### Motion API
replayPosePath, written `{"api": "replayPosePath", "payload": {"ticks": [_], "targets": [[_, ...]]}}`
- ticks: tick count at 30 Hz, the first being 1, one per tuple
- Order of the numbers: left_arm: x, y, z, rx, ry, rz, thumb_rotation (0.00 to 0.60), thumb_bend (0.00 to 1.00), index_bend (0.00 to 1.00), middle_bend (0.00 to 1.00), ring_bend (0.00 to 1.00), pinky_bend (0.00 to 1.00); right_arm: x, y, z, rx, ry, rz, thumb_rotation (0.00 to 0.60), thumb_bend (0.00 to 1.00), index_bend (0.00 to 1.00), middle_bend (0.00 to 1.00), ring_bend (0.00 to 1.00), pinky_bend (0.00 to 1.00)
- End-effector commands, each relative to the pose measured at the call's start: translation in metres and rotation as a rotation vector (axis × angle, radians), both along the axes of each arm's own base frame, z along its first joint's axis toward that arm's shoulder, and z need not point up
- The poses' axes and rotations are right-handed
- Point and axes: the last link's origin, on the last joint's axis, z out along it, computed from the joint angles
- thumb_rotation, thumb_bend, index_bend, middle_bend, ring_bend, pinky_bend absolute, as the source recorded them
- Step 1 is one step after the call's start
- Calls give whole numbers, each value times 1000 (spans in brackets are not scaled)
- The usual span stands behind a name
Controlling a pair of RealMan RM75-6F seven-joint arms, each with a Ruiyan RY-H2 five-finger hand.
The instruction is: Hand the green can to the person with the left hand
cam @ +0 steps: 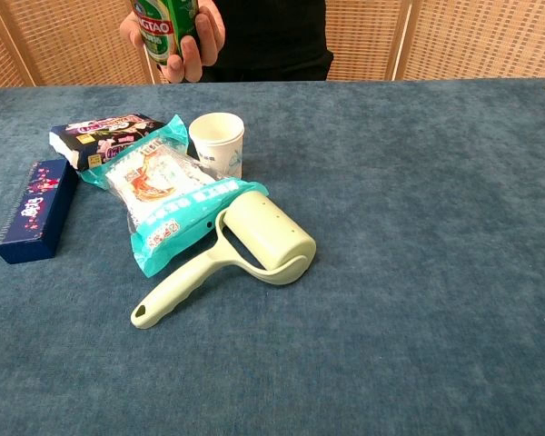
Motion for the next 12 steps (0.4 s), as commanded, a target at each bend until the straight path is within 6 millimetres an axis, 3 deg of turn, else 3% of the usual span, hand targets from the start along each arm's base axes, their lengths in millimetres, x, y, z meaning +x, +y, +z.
{"api": "replayPosePath", "payload": {"ticks": [1, 4, 9, 12], "targets": [[-20, -22, 26, 64, 66, 35, 596, 102, 0, 0, 0, 196, 0, 0, 0, -1, 0, 2, 600, 0, 10, 0, 24, 22], [-47, -39, 41, 76, 138, 115, 595, 102, 0, 0, 0, 165, 1, 1, 0, -2, -2, 3, 600, 0, 10, 0, 23, 21], [-129, -78, 56, 102, 213, 338, 598, 102, 0, 0, 0, 129, 3, 2, 1, -5, -7, 8, 600, 0, 10, 0, 24, 22], [-161, -98, 55, 91, 221, 433, 595, 102, 0, 0, 0, 89, 3, 3, 1, -5, -4, 9, 600, 0, 11, 0, 24, 16]]}}
